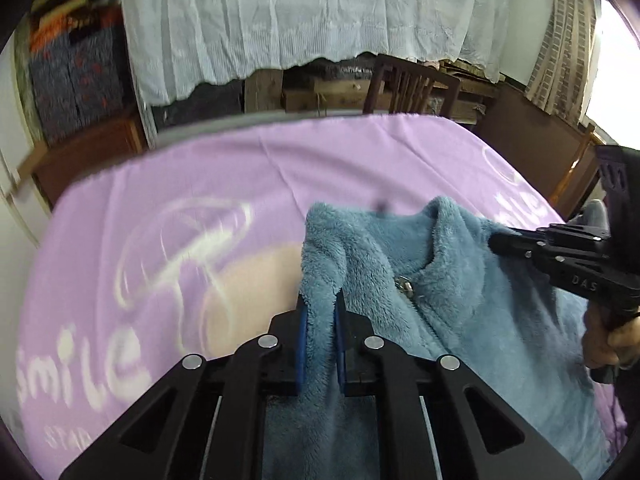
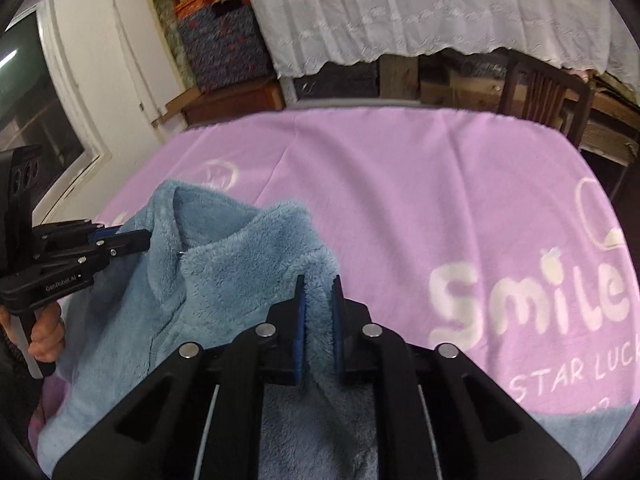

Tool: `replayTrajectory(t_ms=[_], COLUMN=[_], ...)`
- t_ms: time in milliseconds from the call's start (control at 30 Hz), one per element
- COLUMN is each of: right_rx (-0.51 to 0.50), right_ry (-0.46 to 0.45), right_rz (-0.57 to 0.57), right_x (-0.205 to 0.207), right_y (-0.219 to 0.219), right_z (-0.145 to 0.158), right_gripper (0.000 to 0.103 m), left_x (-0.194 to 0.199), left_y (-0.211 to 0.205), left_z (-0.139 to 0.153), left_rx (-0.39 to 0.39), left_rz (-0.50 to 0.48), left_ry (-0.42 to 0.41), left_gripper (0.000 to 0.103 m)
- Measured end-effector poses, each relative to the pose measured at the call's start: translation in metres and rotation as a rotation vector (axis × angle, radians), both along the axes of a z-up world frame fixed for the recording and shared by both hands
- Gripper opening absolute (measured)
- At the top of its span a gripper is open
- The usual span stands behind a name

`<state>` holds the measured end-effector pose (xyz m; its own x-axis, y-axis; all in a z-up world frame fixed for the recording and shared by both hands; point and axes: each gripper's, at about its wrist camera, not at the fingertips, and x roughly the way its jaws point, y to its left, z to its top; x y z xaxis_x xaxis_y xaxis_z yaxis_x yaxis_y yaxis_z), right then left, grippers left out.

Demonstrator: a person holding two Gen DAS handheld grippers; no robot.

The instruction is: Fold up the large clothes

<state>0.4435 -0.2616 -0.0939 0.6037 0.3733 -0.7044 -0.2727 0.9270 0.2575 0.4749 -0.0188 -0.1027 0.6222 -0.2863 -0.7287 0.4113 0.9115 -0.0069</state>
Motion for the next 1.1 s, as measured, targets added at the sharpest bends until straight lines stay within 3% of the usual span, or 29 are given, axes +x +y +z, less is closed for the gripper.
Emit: replayTrajectory(t_ms=[100, 233, 300, 333, 367, 433, 533, 667, 767, 1000, 1100], right_rx=[-0.021, 0.004, 0.025, 0.037, 0.039, 0.058, 0.140, 0.106, 0.124, 0.243, 0.259], right_ry=[0.044, 0.119, 0.136, 0.141, 0.148, 0.126, 0.095, 0.058, 0.057, 0.060, 0.056], right_rz=[-0.047, -0.088, -0.077, -0.072, -0.078, -0.106, -0.119, -0.161, -0.209, -0.343, -0.384], right_x=[0.026, 0.048, 0.047, 0.046, 0.043, 0.034, 0.008, -0.057, -0.098, -0.188, -0.217], right_y=[-0.002, -0.007, -0.011, -0.014, -0.019, -0.025, -0.049, -0.086, -0.115, -0.178, -0.195], right_z=[-0.015, -0.046, -0.043, -0.042, -0.038, -0.030, -0.010, 0.012, 0.015, 0.005, 0.003], right_gripper=[0.010, 0.012, 0.013, 0.015, 0.023, 0.030, 0.032, 0.041, 0.042, 0.048, 0.052], left_x=[0.023, 0.033, 0.034, 0.034, 0.031, 0.017, -0.018, -0.073, -0.111, -0.196, -0.230], left_y=[-0.005, -0.001, 0.005, 0.009, 0.014, 0.029, 0.065, 0.130, 0.177, 0.280, 0.320], left_z=[-0.024, -0.045, -0.042, -0.041, -0.038, -0.025, -0.004, 0.015, 0.023, 0.026, 0.022], left_rx=[0.048, 0.023, 0.016, 0.026, 0.034, 0.037, 0.063, 0.151, 0.166, 0.121, 0.048], left_rz=[0.020, 0.037, 0.044, 0.060, 0.072, 0.086, 0.112, 0.194, 0.274, 0.474, 0.570], left_ry=[0.043, 0.078, 0.085, 0.092, 0.096, 0.086, 0.063, 0.043, 0.056, 0.093, 0.103], left_gripper=[0.011, 0.014, 0.024, 0.035, 0.041, 0.043, 0.051, 0.058, 0.061, 0.062, 0.068])
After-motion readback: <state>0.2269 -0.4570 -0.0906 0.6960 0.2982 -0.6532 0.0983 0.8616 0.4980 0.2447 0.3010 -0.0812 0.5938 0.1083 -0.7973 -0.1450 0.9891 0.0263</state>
